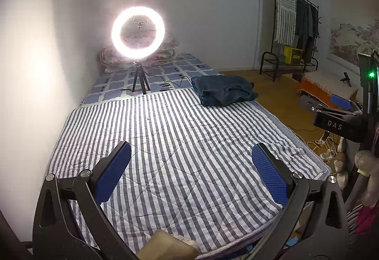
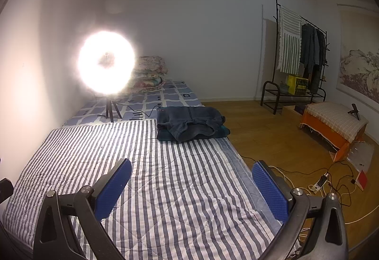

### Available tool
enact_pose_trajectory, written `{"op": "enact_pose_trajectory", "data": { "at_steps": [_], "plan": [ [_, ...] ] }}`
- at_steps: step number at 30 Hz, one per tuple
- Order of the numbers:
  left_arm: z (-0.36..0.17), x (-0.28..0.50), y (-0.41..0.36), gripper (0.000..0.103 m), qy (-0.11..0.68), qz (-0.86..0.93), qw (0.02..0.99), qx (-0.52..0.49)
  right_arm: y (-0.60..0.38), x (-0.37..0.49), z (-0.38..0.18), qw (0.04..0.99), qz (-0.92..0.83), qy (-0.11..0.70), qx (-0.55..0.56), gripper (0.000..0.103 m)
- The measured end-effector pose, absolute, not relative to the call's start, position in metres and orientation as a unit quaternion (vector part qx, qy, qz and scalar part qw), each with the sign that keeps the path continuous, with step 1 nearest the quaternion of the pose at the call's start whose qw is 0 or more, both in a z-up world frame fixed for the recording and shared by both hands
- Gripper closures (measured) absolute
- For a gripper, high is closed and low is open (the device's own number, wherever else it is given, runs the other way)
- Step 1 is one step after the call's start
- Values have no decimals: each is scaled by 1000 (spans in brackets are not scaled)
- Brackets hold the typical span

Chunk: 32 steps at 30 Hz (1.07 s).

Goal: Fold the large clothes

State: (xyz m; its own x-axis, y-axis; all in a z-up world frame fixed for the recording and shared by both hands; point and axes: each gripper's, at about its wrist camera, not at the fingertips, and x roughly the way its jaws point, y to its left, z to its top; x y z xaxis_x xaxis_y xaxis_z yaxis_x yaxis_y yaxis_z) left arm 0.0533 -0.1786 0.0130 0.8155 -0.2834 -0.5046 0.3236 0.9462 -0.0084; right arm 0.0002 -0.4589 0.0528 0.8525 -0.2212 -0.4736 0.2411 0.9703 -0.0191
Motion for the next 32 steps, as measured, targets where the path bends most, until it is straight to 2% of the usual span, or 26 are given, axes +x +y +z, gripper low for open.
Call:
{"op": "enact_pose_trajectory", "data": {
  "at_steps": [32],
  "plan": [
    [19,42,-182,0,232,-134,962,54,-463,2,49,961,-120,248,19,0]
  ]
}}
